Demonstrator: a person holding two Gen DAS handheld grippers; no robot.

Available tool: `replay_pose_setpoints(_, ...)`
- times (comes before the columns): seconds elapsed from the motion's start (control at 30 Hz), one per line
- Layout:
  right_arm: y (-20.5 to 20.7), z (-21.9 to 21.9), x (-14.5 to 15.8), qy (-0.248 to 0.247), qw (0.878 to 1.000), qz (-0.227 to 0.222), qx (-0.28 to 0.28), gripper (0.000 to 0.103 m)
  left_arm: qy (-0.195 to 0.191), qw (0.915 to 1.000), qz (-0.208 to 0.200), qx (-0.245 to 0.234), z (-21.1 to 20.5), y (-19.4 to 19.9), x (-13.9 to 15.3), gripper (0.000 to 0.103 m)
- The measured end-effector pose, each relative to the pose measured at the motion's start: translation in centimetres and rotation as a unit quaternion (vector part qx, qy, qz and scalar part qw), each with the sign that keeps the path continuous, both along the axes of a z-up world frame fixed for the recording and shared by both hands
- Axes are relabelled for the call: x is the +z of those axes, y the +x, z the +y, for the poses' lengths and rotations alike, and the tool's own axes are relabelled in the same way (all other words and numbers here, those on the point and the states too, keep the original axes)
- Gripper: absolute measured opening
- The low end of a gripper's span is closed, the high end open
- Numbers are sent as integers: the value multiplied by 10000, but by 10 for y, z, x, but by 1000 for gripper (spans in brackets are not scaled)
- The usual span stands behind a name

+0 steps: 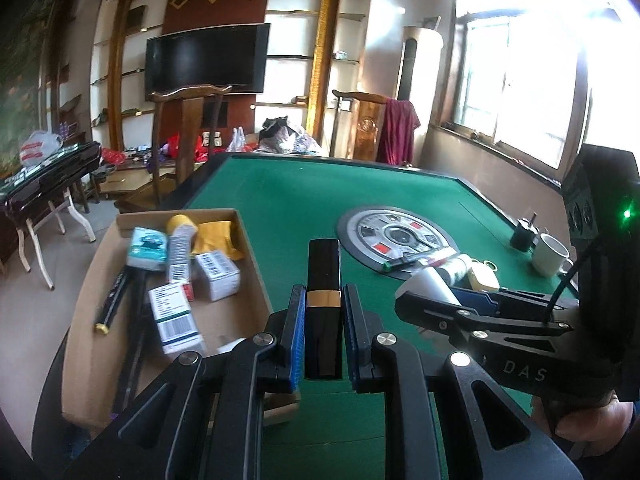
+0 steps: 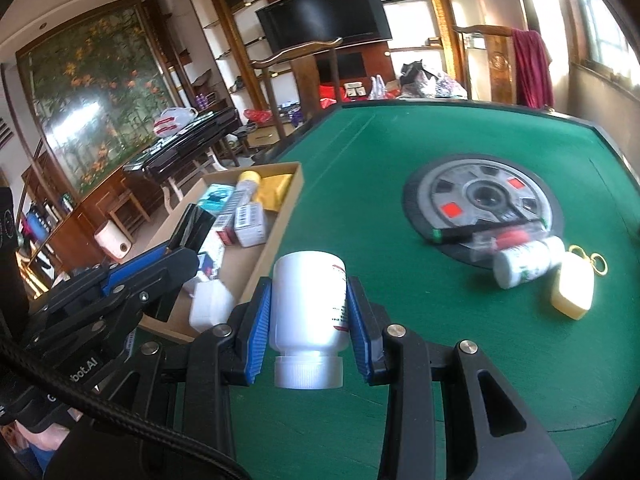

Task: Organize objects
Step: 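Carry the white bottle and black marker over the tray with both tools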

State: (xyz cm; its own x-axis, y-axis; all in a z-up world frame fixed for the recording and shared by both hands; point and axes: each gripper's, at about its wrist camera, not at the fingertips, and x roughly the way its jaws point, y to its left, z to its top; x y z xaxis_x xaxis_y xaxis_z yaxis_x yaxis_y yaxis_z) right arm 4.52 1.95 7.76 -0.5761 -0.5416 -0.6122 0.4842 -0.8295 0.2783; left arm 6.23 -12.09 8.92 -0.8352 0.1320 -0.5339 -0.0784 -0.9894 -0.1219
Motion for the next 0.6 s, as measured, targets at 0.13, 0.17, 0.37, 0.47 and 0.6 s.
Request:
replay_pose_setpoints(0.13, 2, -17, 1, 65, 9999, -1, 145, 33, 96, 9998, 9, 146, -19, 3, -2, 15)
replay_pose_setpoints(0.17, 2, -23, 1, 77, 9998, -14, 191, 33, 132, 9997, 22, 222, -27, 4, -2, 15)
replay_pose_setpoints(0.37, 7, -50, 1, 134, 9989, -7, 443, 33, 343, 9974, -15, 634, -74, 7, -10, 15)
replay_pose_setpoints(0.47, 9, -67, 0, 167, 9979, -35, 618, 33, 431, 9951, -84, 889, -99, 7, -17, 15)
replay_pose_setpoints(0.6, 13, -92, -5, 237, 9954, -103, 918, 33, 510, 9922, -180, 1125, -122, 6, -28, 15)
